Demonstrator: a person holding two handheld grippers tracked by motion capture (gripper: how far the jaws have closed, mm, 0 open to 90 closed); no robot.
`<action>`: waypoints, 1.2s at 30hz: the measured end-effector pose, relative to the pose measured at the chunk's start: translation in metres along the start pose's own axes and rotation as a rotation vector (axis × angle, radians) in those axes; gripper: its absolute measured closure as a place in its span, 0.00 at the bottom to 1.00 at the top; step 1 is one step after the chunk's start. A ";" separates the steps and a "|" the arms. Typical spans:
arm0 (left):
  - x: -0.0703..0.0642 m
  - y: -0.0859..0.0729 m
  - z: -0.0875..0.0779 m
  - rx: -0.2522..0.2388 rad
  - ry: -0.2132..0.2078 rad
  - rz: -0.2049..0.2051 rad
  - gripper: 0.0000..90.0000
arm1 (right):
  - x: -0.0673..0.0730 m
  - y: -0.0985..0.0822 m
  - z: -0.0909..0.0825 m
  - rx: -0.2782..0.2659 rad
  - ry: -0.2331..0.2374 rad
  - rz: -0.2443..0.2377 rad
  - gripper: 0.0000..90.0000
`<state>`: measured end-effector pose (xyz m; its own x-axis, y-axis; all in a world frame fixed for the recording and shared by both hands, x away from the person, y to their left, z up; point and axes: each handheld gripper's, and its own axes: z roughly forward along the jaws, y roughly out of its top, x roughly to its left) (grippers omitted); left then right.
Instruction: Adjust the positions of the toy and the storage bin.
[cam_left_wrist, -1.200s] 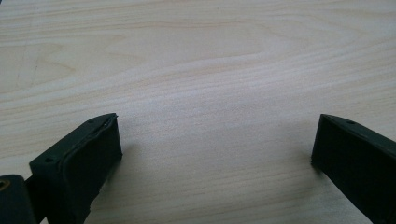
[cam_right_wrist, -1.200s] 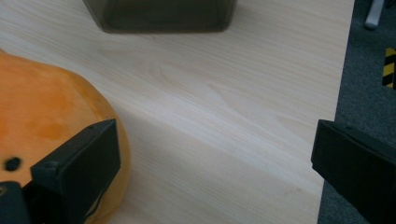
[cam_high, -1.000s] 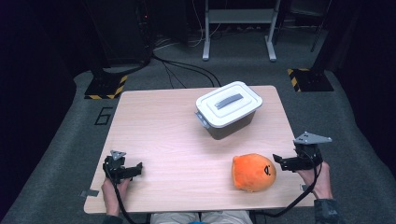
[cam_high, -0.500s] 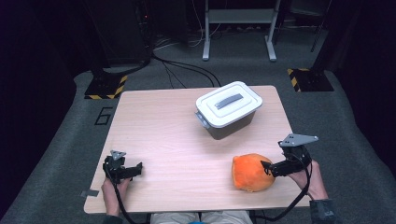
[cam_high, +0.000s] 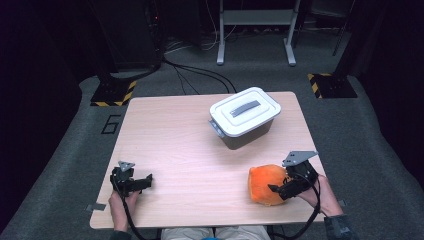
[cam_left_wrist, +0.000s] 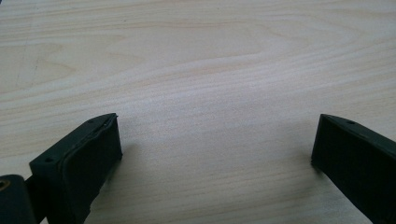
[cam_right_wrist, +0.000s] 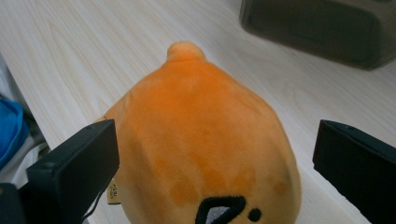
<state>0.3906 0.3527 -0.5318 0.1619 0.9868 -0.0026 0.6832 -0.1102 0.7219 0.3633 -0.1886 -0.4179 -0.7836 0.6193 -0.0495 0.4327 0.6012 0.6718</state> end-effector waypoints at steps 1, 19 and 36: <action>0.000 0.000 0.000 0.003 -0.002 0.001 0.01 | 0.000 -0.001 0.003 0.015 -0.002 -0.003 0.03; 0.000 0.000 0.000 0.000 0.000 0.000 0.01 | 0.000 -0.019 0.023 -0.022 -0.002 0.074 0.60; 0.000 0.000 0.000 0.002 -0.002 0.000 0.01 | 0.003 -0.012 0.011 -0.083 -0.106 0.167 0.69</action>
<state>0.3906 0.3528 -0.5316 0.1630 0.9866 -0.0038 0.6845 -0.1104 0.7206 0.3612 -0.1881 -0.4342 -0.6512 0.7589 -0.0067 0.5111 0.4450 0.7353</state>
